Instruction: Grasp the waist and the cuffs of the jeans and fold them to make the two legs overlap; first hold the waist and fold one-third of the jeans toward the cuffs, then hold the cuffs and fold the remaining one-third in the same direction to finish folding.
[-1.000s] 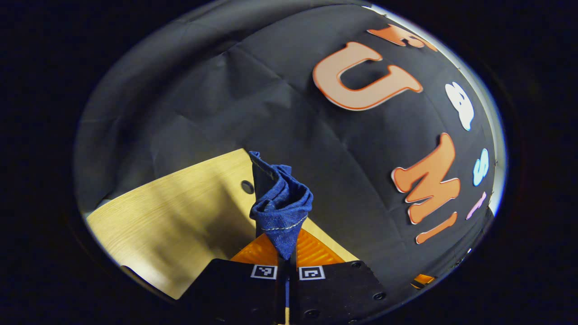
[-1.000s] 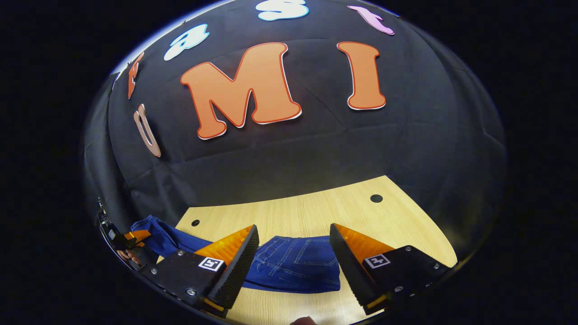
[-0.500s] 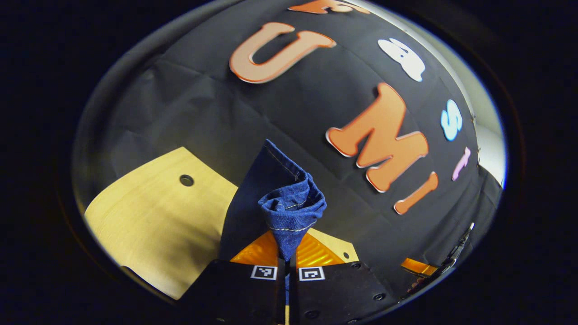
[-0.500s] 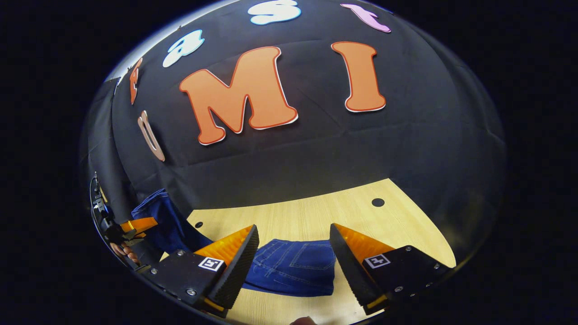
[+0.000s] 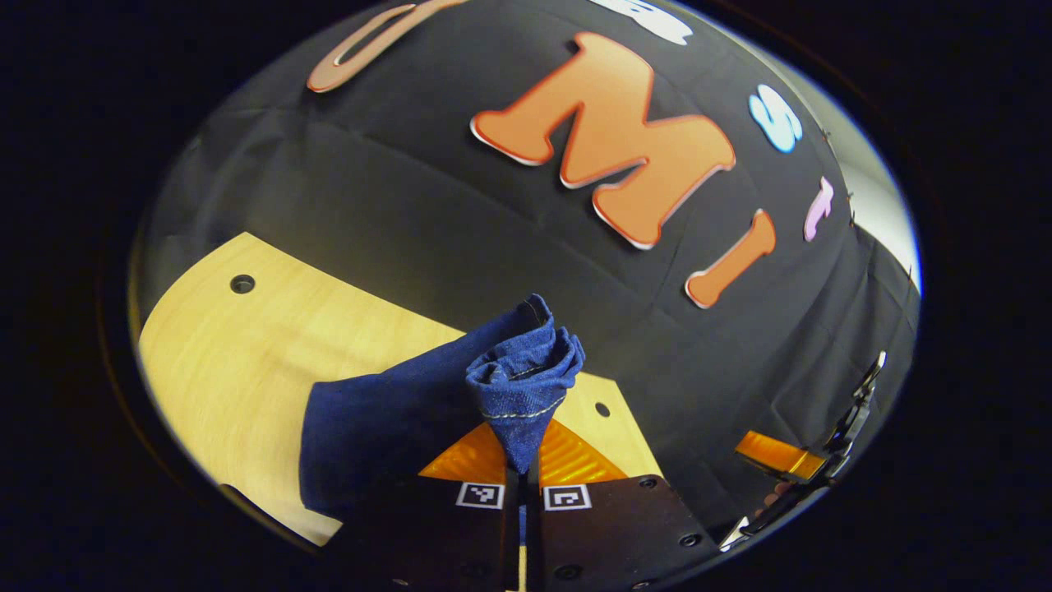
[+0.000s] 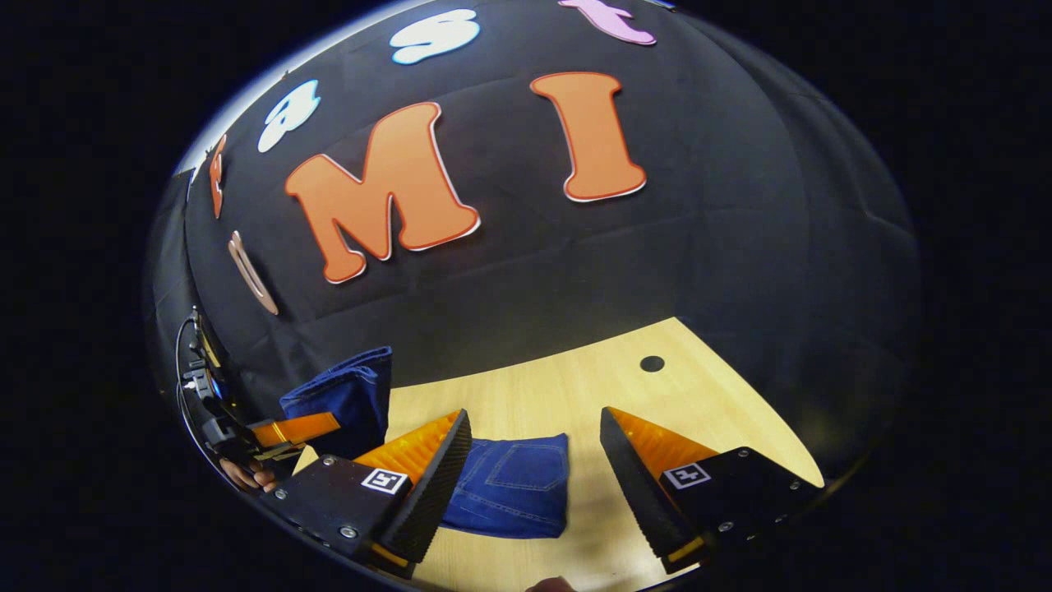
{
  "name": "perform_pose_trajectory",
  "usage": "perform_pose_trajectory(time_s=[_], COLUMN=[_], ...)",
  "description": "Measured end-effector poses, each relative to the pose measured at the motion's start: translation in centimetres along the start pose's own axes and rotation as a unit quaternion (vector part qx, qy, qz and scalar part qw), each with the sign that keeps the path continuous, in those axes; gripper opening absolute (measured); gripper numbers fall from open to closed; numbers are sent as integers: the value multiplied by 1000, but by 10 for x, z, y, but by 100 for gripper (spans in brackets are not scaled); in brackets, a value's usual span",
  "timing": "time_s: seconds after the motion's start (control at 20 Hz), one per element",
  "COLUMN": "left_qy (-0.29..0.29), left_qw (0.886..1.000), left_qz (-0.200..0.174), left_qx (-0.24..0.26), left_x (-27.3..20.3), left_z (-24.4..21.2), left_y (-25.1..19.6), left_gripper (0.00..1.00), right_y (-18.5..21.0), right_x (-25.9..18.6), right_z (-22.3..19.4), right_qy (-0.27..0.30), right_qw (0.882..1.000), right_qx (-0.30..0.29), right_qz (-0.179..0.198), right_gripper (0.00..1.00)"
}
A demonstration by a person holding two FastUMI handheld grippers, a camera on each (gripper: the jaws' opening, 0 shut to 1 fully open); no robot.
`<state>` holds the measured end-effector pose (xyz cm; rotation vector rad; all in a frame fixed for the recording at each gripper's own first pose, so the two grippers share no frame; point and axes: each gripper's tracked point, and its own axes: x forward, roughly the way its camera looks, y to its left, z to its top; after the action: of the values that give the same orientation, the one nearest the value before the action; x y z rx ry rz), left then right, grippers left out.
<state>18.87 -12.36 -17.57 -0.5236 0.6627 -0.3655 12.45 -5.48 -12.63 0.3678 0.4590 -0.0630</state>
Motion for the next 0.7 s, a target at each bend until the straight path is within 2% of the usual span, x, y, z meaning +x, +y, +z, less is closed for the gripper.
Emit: perform_pose_trajectory(time_s=[0.15, 0.25, 0.3, 0.4, 0.5, 0.55, 0.65, 0.7], left_qy=[47, 81, 84, 88, 67, 53, 26, 8], left_qw=[998, 994, 993, 990, 990, 989, 988, 986], left_qz=[22, 13, 4, -14, -25, -27, -25, -21], left_qx=[38, 71, 82, 105, 124, 133, 153, 165], left_x=[31, 38, 39, 29, 23, 14, -5, -14], left_z=[-39, -67, -75, -80, -72, -63, -45, -33], left_y=[-24, -40, -48, -63, -73, -77, -78, -78], left_gripper=[3, 5, 2, 31, 58, 57, 81, 84], right_y=[-16, -21, -21, -20, -15, -18, -9, -4], right_x=[0, 1, 2, 4, 6, 2, 1, 0], right_z=[-3, -4, -5, -5, -2, 0, 0, 3], right_qy=[3, 5, 6, 6, 5, 3, 7, 0], right_qw=[1000, 1000, 1000, 1000, 1000, 1000, 999, 999], right_qx=[6, 9, 8, 6, 7, 7, 16, 17], right_qz=[-5, -4, 0, 4, 10, 15, 34, 37], right_gripper=[98, 98, 98, 98, 98, 98, 98, 98])
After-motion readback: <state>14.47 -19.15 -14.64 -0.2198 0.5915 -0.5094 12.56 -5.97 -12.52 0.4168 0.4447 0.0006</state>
